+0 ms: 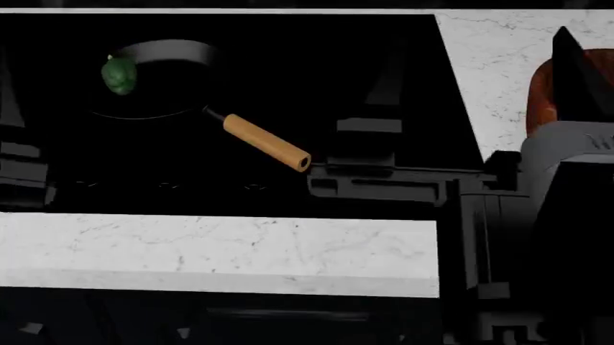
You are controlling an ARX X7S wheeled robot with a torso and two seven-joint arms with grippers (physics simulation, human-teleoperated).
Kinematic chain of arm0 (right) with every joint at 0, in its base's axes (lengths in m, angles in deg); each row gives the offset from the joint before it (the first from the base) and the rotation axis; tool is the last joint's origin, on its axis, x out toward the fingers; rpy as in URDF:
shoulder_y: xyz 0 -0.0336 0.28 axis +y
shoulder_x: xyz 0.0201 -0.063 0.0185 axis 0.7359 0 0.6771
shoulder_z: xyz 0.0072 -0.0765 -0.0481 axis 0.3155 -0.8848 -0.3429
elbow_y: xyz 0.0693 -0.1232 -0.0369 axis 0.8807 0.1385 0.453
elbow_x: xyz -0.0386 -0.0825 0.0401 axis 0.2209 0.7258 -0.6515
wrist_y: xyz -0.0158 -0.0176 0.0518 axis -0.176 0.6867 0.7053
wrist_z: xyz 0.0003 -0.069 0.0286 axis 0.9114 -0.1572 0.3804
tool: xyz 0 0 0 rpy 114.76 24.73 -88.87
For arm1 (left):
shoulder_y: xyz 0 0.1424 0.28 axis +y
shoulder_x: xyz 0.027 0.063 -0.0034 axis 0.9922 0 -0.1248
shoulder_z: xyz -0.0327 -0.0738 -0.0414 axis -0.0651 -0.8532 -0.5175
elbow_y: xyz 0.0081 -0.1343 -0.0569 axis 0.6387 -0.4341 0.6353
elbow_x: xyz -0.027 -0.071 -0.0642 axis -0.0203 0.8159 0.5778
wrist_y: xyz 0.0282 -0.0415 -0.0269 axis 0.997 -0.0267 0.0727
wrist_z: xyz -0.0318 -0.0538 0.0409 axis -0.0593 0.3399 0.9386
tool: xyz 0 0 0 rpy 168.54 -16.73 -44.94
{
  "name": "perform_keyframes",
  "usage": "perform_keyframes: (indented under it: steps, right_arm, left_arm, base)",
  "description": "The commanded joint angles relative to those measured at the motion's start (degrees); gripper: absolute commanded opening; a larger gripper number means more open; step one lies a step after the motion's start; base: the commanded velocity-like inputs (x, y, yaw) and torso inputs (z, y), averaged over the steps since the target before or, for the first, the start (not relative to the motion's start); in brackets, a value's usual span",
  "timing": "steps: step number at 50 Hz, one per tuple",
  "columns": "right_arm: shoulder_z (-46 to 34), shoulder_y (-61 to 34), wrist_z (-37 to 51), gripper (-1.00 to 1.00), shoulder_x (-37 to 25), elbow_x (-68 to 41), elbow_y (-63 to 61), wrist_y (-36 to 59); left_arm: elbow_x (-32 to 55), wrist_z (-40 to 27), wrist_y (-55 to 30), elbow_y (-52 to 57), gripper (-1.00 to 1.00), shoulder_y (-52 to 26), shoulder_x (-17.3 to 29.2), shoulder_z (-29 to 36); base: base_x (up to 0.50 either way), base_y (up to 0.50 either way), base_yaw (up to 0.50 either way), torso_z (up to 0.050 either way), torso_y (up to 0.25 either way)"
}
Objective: Pick the bell pepper from the pan and place it in the bowl.
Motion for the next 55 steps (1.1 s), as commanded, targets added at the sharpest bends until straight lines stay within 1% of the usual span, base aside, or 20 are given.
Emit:
perform_keyframes:
  steps: [1,4,5,7,9,12,17,19,21,26,31,36,44,55]
  right_arm:
    - [-6.4,-27.8,12.7,1.00,-5.2,-23.9,5.1,8.2]
    - [-5.7,-30.0,10.8,1.00,-4.3,-24.2,7.8,7.9]
    - [-6.0,-31.3,9.7,1.00,-3.8,-23.4,8.9,8.6]
    - [-7.1,-32.6,8.0,1.00,-2.2,-22.2,11.9,9.4]
    - [-7.4,-32.7,6.6,1.00,-1.5,-21.5,13.7,9.4]
    - [-7.4,-32.4,4.4,1.00,-0.6,-19.4,16.8,8.5]
    - [-8.3,-31.6,3.2,1.00,0.4,-18.4,18.3,8.3]
    - [-8.5,-30.8,3.3,1.00,0.4,-18.1,18.0,8.0]
    - [-8.3,-30.5,2.9,1.00,0.6,-18.3,18.2,7.6]
    - [-7.7,-29.6,1.0,1.00,0.5,-17.9,18.3,6.3]
    - [-7.6,-29.5,0.2,1.00,0.5,-17.6,18.5,6.0]
    - [-7.6,-28.9,-0.2,1.00,0.6,-17.2,18.6,5.6]
    - [-7.9,-28.3,-0.5,1.00,0.9,-17.0,18.7,5.4]
    - [-7.9,-28.0,-1.0,1.00,1.0,-17.2,18.9,5.2]
  left_arm:
    - [-23.5,20.5,-25.0,-1.6,1.00,-27.9,0.4,7.5]
    - [-21.2,19.1,-24.4,-5.4,1.00,-28.8,0.3,5.2]
    - [-18.8,19.2,-25.0,-7.2,1.00,-29.1,-1.0,2.4]
    - [-15.0,16.0,-22.0,-9.7,1.00,-28.7,-2.3,-0.4]
    - [-14.4,16.0,-24.4,-11.3,1.00,-29.9,-2.5,-0.6]
    - [-11.8,15.3,-25.2,-13.2,1.00,-30.2,-2.6,-2.3]
    - [-11.2,14.2,-26.6,-13.0,1.00,-31.2,-2.2,-2.1]
    - [-9.2,13.2,-26.8,-12.2,1.00,-31.1,-3.0,-3.8]
    - [-9.1,12.8,-27.1,-11.2,1.00,-30.7,-2.6,-2.3]
    - [-8.8,12.0,-28.2,-10.9,1.00,-31.9,-2.2,-0.8]
    - [-8.1,11.3,-27.7,-10.8,1.00,-31.2,-2.1,-1.6]
    - [-8.6,11.5,-28.3,-10.6,1.00,-31.7,-1.6,-0.8]
    - [-6.1,9.8,-25.9,-11.3,1.00,-30.2,-2.1,-2.9]
    - [-6.0,9.8,-27.2,-10.3,1.00,-30.4,-1.1,-2.7]
  base:
    - [0.00,0.00,0.00,0.000,0.000]
    - [0.00,0.00,0.00,0.000,0.000]
    - [0.00,0.00,0.00,0.000,0.000]
    - [0.00,0.00,0.00,0.000,0.000]
    - [0.00,0.00,0.00,0.000,0.000]
    - [0.00,0.00,0.00,0.000,0.000]
    - [0.00,0.00,0.00,0.000,0.000]
    - [0.00,0.00,0.00,0.000,0.000]
    - [0.00,0.00,0.00,0.000,0.000]
    - [0.32,0.00,0.00,0.000,0.000]
    - [0.37,0.00,0.00,0.000,0.000]
    - [0.37,0.00,0.00,0.000,0.000]
    - [0.37,0.00,0.00,0.000,0.000]
    - [0.37,0.00,0.00,0.000,0.000]
